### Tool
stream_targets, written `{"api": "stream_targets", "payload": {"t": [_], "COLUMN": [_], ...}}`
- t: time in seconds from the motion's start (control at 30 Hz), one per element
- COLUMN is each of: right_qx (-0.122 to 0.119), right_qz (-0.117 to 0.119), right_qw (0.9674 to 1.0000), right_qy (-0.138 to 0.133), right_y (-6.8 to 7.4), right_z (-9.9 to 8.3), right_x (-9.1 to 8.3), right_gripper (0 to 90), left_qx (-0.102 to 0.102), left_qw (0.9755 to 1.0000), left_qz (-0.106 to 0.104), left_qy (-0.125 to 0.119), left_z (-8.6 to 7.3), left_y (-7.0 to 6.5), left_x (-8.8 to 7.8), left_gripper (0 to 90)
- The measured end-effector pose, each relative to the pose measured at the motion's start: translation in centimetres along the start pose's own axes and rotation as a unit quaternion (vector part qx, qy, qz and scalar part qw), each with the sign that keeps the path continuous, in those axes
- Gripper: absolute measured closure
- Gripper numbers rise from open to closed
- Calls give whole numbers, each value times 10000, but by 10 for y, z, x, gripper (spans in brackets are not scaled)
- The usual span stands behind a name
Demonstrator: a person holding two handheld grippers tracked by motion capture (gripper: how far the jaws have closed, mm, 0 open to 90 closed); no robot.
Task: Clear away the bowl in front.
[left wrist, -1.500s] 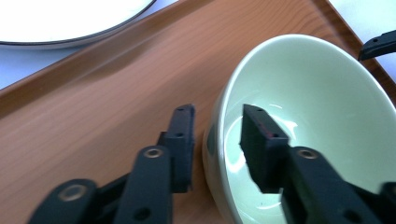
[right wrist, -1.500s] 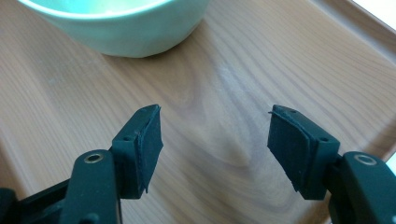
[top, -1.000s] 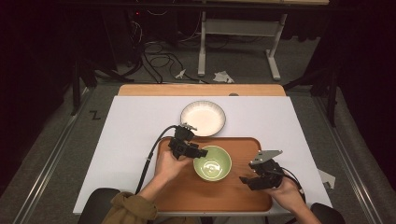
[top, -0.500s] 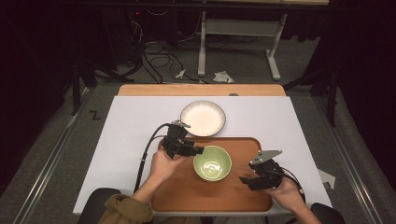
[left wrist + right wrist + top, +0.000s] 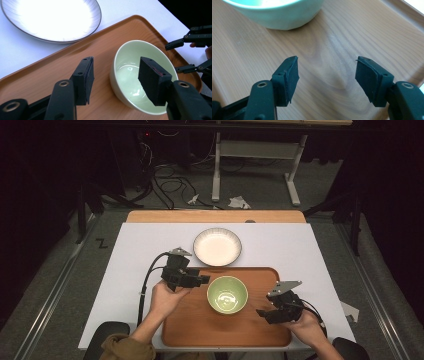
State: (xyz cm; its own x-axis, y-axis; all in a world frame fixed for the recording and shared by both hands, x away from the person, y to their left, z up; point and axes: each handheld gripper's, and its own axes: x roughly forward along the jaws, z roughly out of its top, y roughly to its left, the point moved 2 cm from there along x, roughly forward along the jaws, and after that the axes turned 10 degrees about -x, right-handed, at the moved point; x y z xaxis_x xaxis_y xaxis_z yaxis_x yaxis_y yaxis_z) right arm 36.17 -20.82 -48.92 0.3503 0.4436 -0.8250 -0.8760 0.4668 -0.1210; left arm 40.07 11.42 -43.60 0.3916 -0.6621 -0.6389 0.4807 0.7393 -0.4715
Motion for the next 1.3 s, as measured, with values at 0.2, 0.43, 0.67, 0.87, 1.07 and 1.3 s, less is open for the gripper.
{"api": "stream_targets", "payload": {"t": [0.2,0.43,0.67,0.87,1.07,1.3], "right_qx": [4,-13,26,6,-1,37], "right_qz": [-30,-9,-38,-9,-28,-13], "right_qw": [10000,10000,10000,10000,10000,10000], "right_qy": [21,26,15,12,-5,-33], "right_y": [0,0,0,0,-1,0], "right_z": [0,0,0,0,0,0], "right_x": [0,1,1,0,0,0], "right_gripper": [354,354,354,354,354,354], "left_qx": [-102,-232,-212,-148,-128,-41], "left_qw": [9999,9996,9997,9995,9992,9985], "left_qz": [27,71,130,283,365,553], "left_qy": [-84,-105,-56,5,43,28], "left_z": [-6,-13,-19,-24,-28,-32], "left_y": [6,14,15,18,21,24], "left_x": [-9,-10,-8,-3,0,4], "left_gripper": [462,462,461,461,461,460]}}
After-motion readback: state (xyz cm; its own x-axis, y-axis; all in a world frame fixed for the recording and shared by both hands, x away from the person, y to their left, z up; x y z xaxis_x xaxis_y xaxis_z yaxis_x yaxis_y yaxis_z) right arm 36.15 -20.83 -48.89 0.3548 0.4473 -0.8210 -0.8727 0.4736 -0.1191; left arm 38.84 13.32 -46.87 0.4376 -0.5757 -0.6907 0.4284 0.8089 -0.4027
